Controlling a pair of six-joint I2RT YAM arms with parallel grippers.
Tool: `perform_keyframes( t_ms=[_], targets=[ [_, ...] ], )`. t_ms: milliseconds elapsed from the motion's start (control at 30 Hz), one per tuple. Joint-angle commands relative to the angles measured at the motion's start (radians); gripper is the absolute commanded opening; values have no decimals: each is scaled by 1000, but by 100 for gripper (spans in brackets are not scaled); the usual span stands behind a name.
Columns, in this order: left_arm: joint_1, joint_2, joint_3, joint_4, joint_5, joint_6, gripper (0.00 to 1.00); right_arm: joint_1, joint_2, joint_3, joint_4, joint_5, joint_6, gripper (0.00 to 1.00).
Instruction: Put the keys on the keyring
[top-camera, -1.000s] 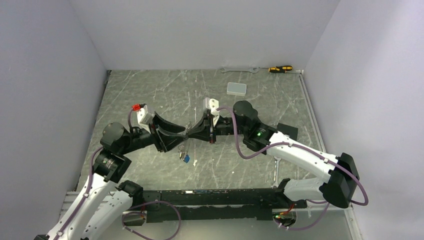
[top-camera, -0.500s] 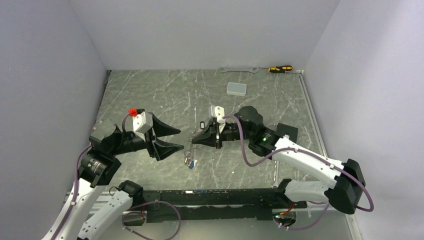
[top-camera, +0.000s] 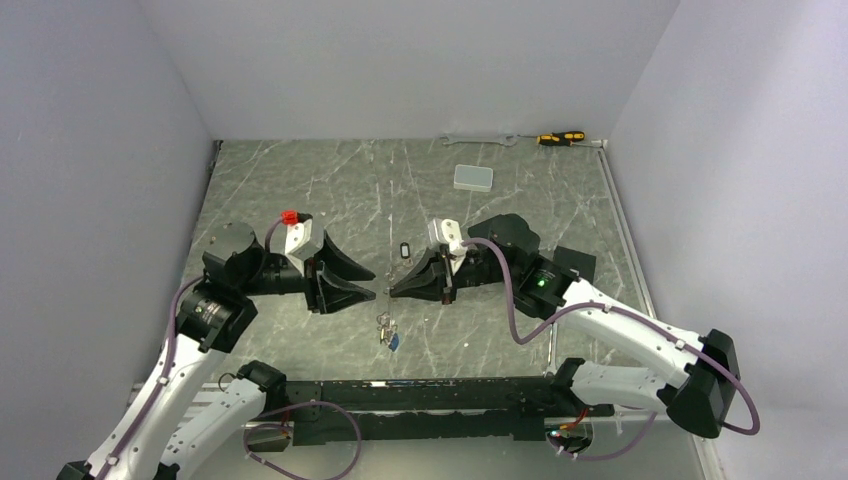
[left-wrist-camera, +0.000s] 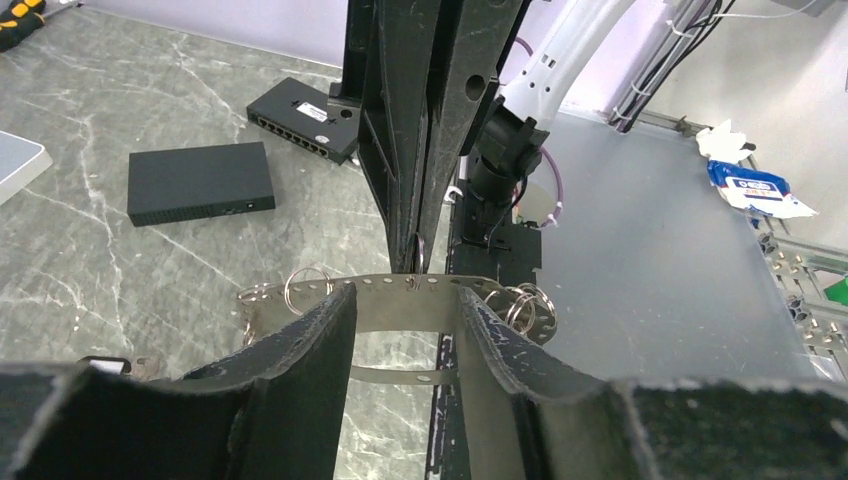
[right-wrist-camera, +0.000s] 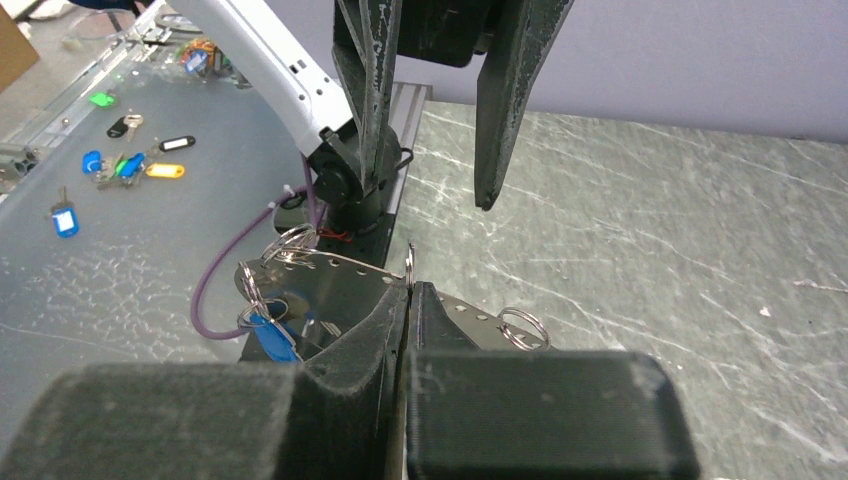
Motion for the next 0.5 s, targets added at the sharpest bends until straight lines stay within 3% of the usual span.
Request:
perform_keyframes(
  t_ms=[0,233,467],
  targets=[
    [-3,-5,-10,97,44,-35,45,-4,16,1,121,-55,53,0],
    [-3,-12,-42,133,38,-49,42,-4,28,-1,170,-60,101,0],
    [-3,-8,-88,236,33,-97,47,-7,18,-30,266,-34,170,0]
  ],
)
